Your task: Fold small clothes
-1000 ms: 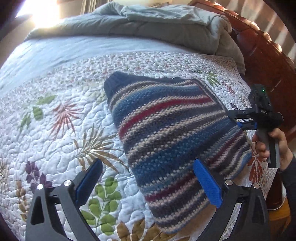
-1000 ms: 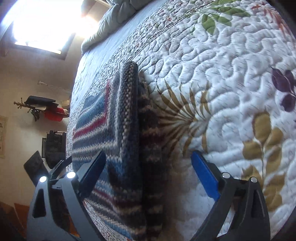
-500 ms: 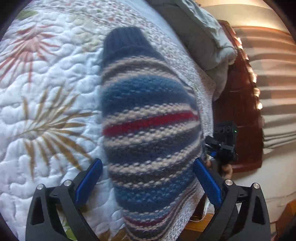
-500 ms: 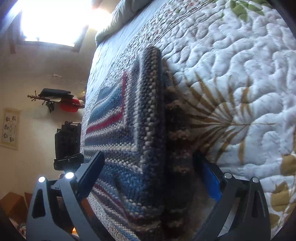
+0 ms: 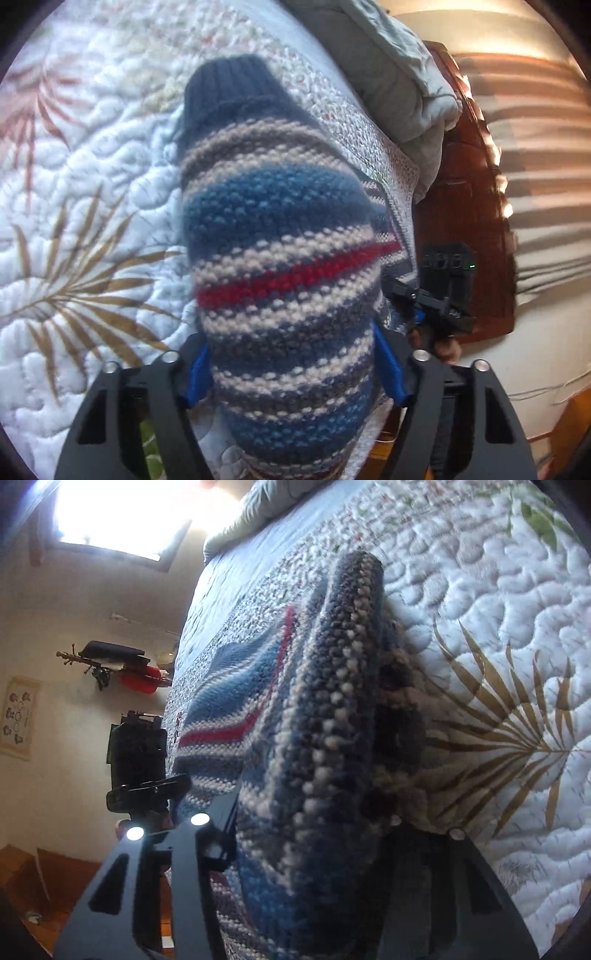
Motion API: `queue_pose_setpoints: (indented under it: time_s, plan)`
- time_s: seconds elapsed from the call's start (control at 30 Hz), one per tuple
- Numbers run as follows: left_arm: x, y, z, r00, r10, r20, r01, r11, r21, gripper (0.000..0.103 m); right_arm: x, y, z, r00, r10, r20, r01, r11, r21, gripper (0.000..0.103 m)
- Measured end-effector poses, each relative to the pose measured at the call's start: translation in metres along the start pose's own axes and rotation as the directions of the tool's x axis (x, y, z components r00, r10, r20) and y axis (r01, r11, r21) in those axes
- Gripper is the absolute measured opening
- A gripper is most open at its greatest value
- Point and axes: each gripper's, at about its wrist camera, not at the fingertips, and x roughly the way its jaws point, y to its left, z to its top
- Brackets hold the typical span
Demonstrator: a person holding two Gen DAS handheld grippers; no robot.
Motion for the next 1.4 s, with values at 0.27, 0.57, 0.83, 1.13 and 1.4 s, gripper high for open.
queue_pose_setpoints:
  time_s: [0.27,0.57,0.83,1.13,1.4]
  plan:
    - [-0.069,-0.031,-0.025,0.998,0.039,0.055,-0.043,0.996,0.077,0.066,-0.002,0.090,-0.022,0.999,0.015,0.042,-0.011,0.995,-0.095,0.043]
    - [-0.202,-0.022,-0.112,0.989,0.098,0.112,-0.109,0.989,0.100,0.066,0.041,0.203,-0.107,0.993,0.091,0.070,-0.078,0.983,-0.166,0.043]
    - [-0.261,0.069,-0.211,0.984,0.083,0.157,-0.083,0.997,-0.008,0.066,0.133,0.240,-0.193,0.993,0.113,-0.026,-0.116,0.983,-0.143,0.043]
    - [-0.259,0.135,-0.246,0.988,0.039,0.151,-0.035,0.999,-0.030,0.067,0.175,0.223,-0.237,0.993,0.091,-0.068,-0.096,0.993,-0.064,0.046]
    - [-0.309,0.118,-0.273,0.936,0.183,0.299,-0.174,0.983,-0.058,0.079,0.110,0.217,-0.231,0.996,0.015,0.086,-0.013,0.999,-0.031,0.067]
